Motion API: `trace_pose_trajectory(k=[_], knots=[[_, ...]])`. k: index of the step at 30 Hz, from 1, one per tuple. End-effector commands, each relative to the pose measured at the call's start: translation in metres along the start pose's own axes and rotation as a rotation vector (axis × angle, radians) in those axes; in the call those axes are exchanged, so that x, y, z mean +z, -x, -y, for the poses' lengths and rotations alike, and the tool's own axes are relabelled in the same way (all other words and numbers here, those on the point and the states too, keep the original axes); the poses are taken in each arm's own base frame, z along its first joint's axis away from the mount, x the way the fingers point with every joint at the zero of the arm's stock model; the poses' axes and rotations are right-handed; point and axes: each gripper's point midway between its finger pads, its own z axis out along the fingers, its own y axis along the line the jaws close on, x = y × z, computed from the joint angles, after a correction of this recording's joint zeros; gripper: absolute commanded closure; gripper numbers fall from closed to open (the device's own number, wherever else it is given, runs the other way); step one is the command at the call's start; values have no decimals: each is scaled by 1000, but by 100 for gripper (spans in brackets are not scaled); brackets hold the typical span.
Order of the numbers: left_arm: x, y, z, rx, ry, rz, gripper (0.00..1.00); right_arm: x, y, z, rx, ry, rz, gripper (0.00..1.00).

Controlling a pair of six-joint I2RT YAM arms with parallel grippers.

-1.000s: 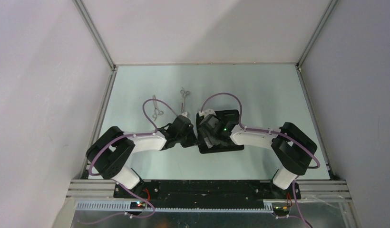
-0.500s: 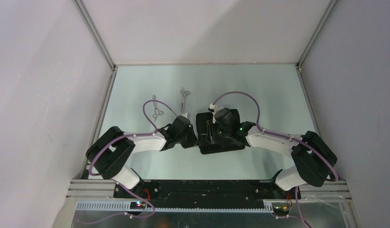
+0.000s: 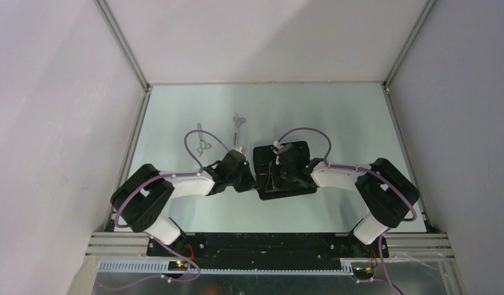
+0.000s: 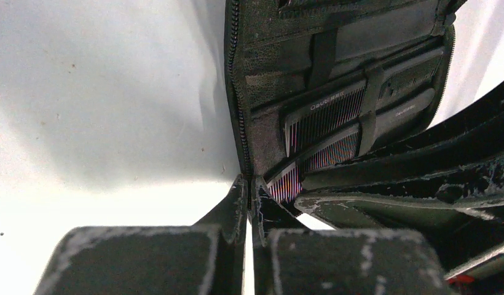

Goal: Sort the hair-cutting tools
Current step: Place the comb in the hairdressing tool bag, then move the scissors to the center of the board.

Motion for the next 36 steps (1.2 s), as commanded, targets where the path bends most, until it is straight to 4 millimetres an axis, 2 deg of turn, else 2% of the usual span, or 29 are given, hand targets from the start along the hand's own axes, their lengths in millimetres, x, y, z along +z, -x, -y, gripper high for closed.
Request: trace_pose_trajectory(k=[1, 4, 7, 8, 9, 10, 11, 12, 13, 14, 15, 16, 19, 23, 25, 28, 29, 30, 31, 32, 33, 34, 35, 36], knots=[[-7, -4, 14, 7, -54, -29, 100, -8, 6, 6, 17, 8, 29, 73], [-9, -6, 15, 15, -57, -45, 100, -30, 23, -2, -22, 26, 110, 66], [-12, -8, 14, 36, -45, -65, 100, -61, 44, 7, -11, -15, 218, 51], [-12, -7, 17, 44, -50, -66, 100, -68, 51, 20, 12, -52, 255, 49], [-14, -11, 13, 52, -36, -87, 99, -81, 55, 23, 20, -62, 289, 45], [-14, -12, 12, 55, -34, -95, 99, -88, 57, 41, 54, -114, 314, 44], [-15, -16, 12, 62, -37, -114, 98, -101, 62, 44, 63, -121, 357, 41], [-15, -18, 13, 63, -42, -124, 97, -107, 63, 61, 97, -170, 376, 40], [-16, -20, 16, 63, -57, -139, 95, -119, 67, 64, 104, -174, 415, 39], [-17, -22, 17, 66, -65, -145, 93, -124, 66, 79, 134, -213, 428, 38], [-19, -23, 19, 69, -73, -150, 88, -133, 68, 81, 134, -216, 453, 36], [-21, -23, 20, 73, -73, -141, 80, -138, 67, 92, 155, -243, 461, 36], [-32, -14, 20, 85, -54, -93, 66, -153, 71, 101, 139, -275, 504, 32], [-63, 27, 19, 85, -20, 44, 52, -167, 82, 108, 74, -325, 568, 26], [-79, 50, 10, 86, 27, 119, 43, -172, 87, 112, 57, -357, 594, 24], [-104, 87, -11, 92, 133, 227, 27, -179, 89, 122, 60, -417, 628, 22], [-113, 106, -18, 77, 155, 271, 25, -181, 90, 125, 62, -432, 636, 22], [-118, 112, -26, 61, 177, 279, 21, -182, 90, 125, 62, -438, 643, 22], [-127, 131, -40, 31, 221, 324, 19, -183, 91, 127, 62, -445, 650, 22], [-128, 139, -48, 20, 250, 334, 18, -184, 90, 128, 58, -446, 654, 22], [-137, 157, -58, 1, 290, 379, 16, -186, 91, 126, 56, -441, 665, 22], [-135, 164, -68, -11, 326, 376, 15, -185, 90, 127, 54, -440, 664, 22], [-144, 182, -76, -25, 361, 413, 15, -187, 91, 125, 50, -432, 674, 23], [-141, 190, -91, -52, 407, 405, 14, -186, 89, 126, 47, -431, 675, 23]])
